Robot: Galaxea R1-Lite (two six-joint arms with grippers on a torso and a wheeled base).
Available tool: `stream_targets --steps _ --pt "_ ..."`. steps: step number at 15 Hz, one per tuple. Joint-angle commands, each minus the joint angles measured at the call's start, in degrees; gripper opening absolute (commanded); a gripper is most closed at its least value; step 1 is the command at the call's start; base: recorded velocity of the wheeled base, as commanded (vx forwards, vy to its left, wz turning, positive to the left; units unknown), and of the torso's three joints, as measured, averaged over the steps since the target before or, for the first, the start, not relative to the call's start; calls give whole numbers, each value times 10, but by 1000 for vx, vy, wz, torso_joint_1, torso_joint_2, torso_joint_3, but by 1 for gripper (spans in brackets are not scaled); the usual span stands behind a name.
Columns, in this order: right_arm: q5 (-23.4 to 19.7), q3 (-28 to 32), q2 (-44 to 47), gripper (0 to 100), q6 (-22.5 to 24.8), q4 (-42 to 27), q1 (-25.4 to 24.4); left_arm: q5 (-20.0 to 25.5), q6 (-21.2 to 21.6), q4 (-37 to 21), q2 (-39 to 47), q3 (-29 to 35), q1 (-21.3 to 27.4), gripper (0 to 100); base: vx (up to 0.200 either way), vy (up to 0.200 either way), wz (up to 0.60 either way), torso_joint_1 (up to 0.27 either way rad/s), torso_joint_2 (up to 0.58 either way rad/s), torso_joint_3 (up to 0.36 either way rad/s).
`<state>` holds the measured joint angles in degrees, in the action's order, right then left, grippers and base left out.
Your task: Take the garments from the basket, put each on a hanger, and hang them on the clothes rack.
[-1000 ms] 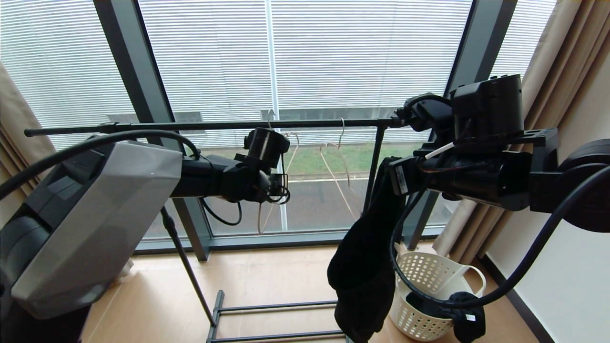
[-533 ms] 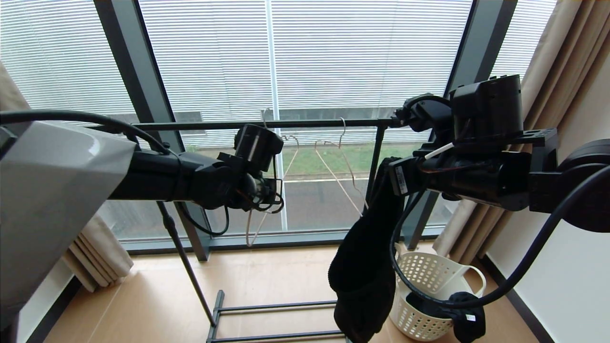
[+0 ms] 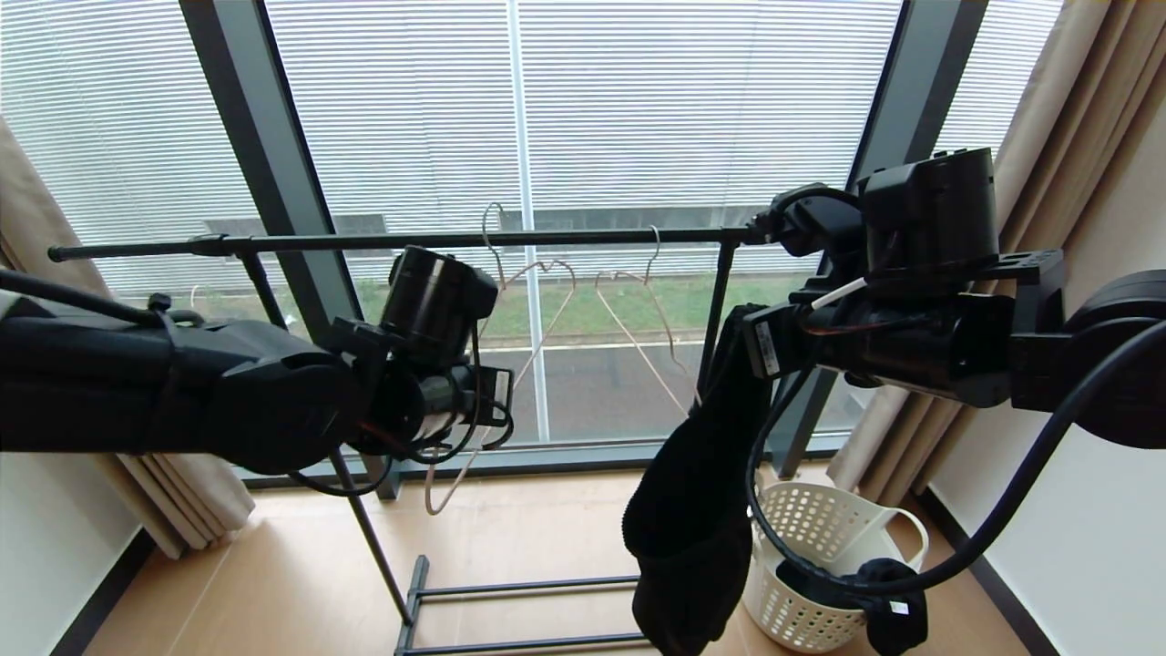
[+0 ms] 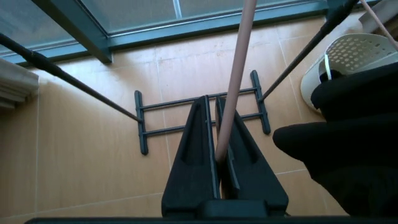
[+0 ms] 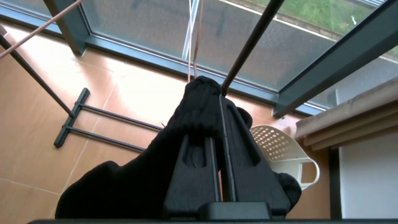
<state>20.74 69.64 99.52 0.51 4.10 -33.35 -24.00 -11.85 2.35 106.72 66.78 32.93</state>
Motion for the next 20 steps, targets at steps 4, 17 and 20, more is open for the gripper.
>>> stream_targets --steps 4,17,20 --pt "8 1 2 0 1 0 0 5 57 143 -129 -220 23 0 0 0 0 0 0 0" --pt "161 6 78 0 46 109 20 179 169 280 -234 -428 62 0 0 0 0 0 0 0" --pt "161 7 79 0 45 110 20 204 169 280 -231 -429 76 0 0 0 0 0 0 0"
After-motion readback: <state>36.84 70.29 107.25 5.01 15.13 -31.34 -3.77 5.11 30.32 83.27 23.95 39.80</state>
